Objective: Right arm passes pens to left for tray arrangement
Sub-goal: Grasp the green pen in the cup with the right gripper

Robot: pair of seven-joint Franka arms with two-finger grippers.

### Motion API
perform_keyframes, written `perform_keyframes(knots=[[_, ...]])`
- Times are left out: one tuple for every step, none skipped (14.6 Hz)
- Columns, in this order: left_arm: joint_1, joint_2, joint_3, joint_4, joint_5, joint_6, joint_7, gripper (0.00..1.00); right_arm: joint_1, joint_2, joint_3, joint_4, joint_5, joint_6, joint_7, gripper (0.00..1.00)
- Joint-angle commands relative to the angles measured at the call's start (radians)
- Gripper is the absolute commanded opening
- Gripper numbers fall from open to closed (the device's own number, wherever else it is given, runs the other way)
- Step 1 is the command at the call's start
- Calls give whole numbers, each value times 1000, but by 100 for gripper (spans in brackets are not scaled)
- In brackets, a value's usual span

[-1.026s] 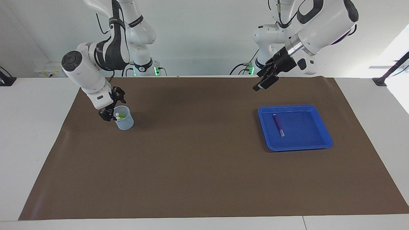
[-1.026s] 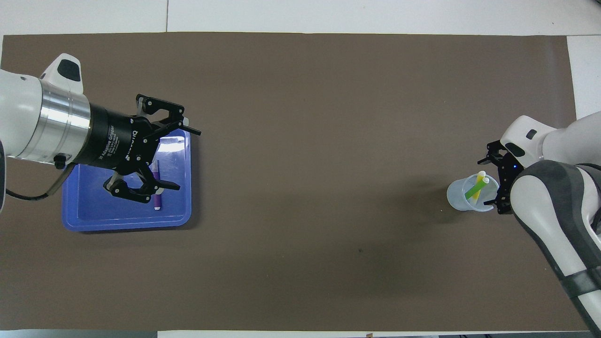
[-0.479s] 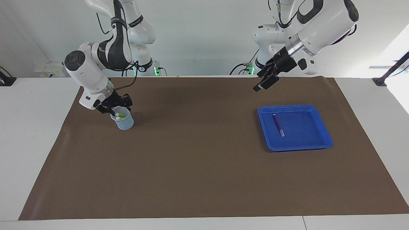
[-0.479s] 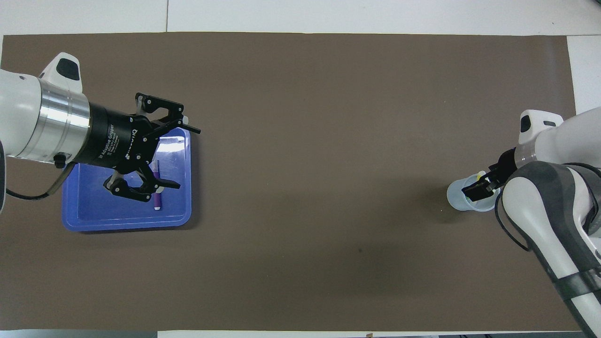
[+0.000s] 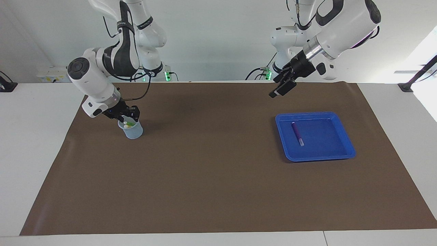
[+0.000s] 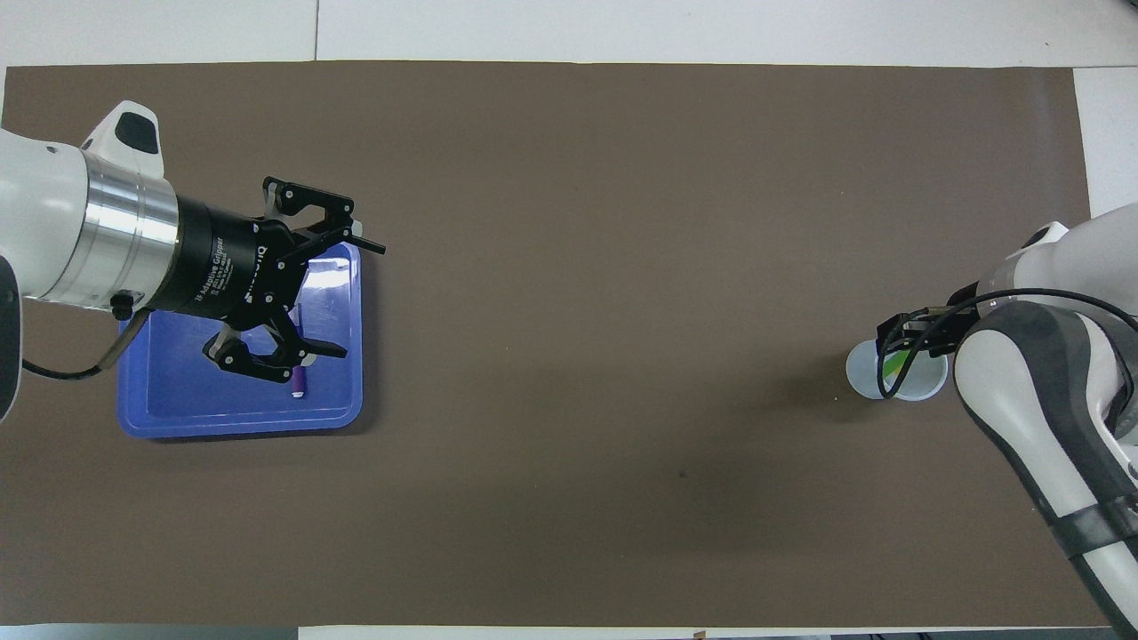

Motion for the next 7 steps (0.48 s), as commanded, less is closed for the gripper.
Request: perform_keyframes(knots=[[-7, -39, 7, -48, -16, 26, -10, 100, -16, -4, 5, -4, -8, 4, -34, 63], [-7, -39, 7, -48, -16, 26, -10, 100, -16, -4, 5, -10, -8, 8, -34, 62], [-7, -39, 7, -48, -16, 26, -10, 100, -14, -5, 5, -15, -8, 25, -34, 61], [-7, -39, 7, -48, -16, 26, -10, 100, -16, -4, 5, -18, -8, 41, -34, 60], [-7, -39, 7, -48, -16, 26, -10, 100, -22, 8, 5, -18, -8, 47, -34, 60], [-7, -39, 7, -48, -16, 27, -10, 100, -37, 21, 5, -18, -8, 56, -36, 60], [-9, -39, 7, -48, -16, 32, -10, 100, -34, 22, 5, -13, -8, 50, -34, 60]])
